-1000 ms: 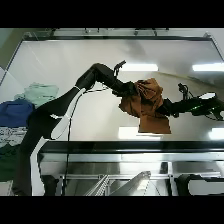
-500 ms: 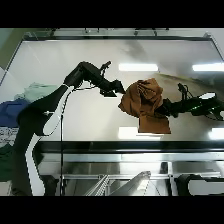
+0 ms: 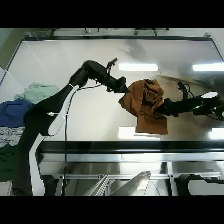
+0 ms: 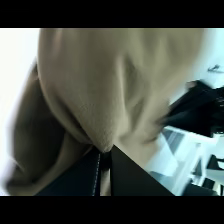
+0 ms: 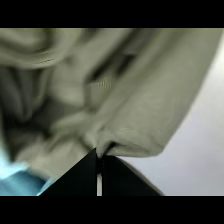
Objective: Fold the shirts.
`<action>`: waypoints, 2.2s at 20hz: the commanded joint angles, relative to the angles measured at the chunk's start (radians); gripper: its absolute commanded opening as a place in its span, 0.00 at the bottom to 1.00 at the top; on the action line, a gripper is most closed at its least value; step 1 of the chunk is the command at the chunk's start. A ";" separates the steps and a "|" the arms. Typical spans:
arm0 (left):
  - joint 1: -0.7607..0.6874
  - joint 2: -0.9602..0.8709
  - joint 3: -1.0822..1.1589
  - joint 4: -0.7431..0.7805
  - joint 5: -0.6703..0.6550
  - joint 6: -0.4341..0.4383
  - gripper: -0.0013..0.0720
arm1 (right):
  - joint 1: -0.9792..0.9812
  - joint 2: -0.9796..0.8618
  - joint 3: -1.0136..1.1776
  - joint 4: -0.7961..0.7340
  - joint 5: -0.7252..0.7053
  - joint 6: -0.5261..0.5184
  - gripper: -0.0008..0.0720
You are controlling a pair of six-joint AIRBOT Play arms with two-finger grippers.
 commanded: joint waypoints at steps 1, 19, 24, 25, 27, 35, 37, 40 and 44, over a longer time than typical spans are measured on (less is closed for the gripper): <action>0.068 0.187 0.007 -0.021 0.126 0.037 0.05 | -0.059 0.171 0.001 0.270 0.190 -0.179 0.03; 0.320 0.948 -0.640 0.232 -0.051 0.061 0.07 | -0.044 0.663 -0.058 0.600 -0.134 -0.260 0.03; 0.333 0.546 -0.603 0.216 -0.033 0.071 1.00 | 0.176 0.156 -0.026 0.579 -0.486 -0.435 0.07; 0.349 0.489 -0.547 0.220 0.008 0.071 1.00 | 0.155 0.080 0.013 0.575 -0.471 -0.433 0.33; 0.401 0.417 -0.422 0.220 0.117 0.070 1.00 | 0.077 0.022 0.075 0.533 -0.363 -0.401 0.52; 0.536 0.500 -0.629 0.229 0.196 0.027 1.00 | -0.205 0.085 0.068 -0.177 -0.179 0.085 0.81; 0.526 0.496 -0.750 0.227 0.133 0.028 1.00 | -0.203 0.085 0.019 -0.221 -0.182 0.092 0.81; 0.514 0.451 -0.838 0.181 0.028 0.029 1.00 | -0.197 0.085 -0.011 -0.209 -0.178 0.092 0.81; 0.470 0.352 -0.812 0.092 -0.048 0.068 0.97 | -0.183 0.085 -0.011 -0.180 -0.159 0.092 0.81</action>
